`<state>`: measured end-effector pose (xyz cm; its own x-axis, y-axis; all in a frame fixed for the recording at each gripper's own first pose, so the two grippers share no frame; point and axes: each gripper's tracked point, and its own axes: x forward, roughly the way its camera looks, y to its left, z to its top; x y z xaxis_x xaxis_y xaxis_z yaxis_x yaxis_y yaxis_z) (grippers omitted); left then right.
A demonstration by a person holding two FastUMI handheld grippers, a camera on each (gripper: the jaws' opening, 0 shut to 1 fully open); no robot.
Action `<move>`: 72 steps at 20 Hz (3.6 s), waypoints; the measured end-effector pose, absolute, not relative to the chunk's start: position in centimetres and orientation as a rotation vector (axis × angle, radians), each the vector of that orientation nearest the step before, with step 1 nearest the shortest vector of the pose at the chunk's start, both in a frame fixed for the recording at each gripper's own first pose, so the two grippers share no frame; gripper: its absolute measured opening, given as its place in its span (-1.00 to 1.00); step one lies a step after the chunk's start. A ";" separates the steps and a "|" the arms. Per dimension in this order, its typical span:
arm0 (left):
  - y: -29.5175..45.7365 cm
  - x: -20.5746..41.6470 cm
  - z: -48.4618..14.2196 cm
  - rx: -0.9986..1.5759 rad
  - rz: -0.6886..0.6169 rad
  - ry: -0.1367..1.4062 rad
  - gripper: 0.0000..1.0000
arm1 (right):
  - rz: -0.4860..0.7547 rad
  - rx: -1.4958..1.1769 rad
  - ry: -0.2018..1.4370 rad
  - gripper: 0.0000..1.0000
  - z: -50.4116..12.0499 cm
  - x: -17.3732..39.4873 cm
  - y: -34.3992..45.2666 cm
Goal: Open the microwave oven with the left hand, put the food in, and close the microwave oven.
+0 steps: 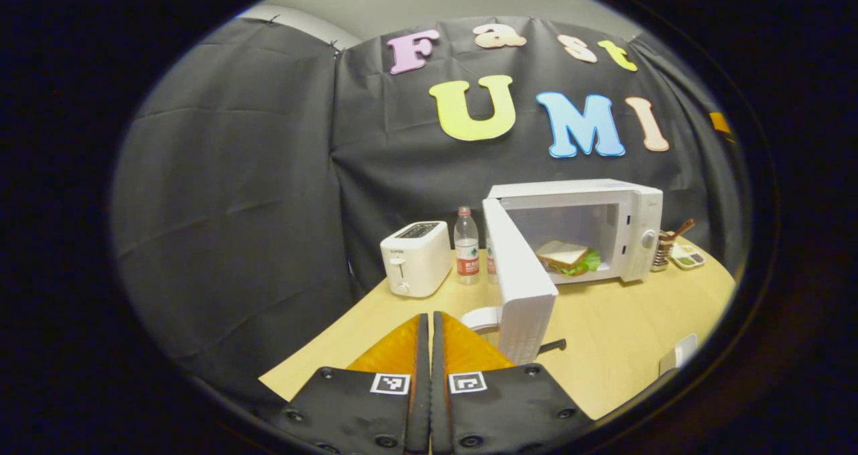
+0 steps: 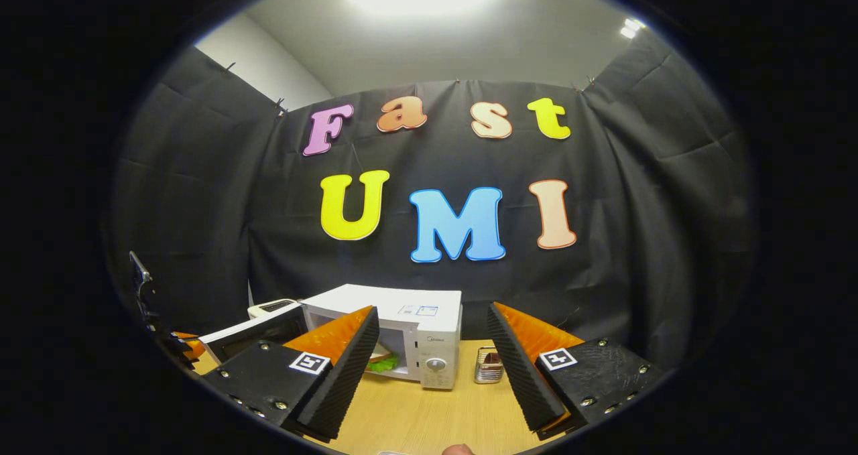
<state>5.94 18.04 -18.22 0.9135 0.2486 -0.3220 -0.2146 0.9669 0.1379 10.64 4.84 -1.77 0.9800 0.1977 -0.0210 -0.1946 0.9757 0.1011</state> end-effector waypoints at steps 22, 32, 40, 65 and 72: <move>2.5 13.7 -18.1 0.102 -0.056 0.326 -0.87 | 0.182 0.105 0.030 0.96 -1.3 9.5 1.4; -2.0 20.1 -19.4 0.086 -0.231 0.327 -0.86 | 0.092 0.098 0.064 0.95 -2.5 12.7 2.0; -4.6 24.9 -19.6 0.099 -0.331 0.310 -0.87 | 0.009 0.097 0.080 0.96 -3.2 14.0 1.2; -6.1 35.6 -20.5 0.038 -0.320 0.278 -0.87 | -0.064 0.111 0.159 0.95 -6.1 17.1 1.7; -6.6 36.3 -20.0 0.089 -0.262 0.298 -0.86 | 0.007 0.150 0.163 0.95 -5.6 16.9 2.6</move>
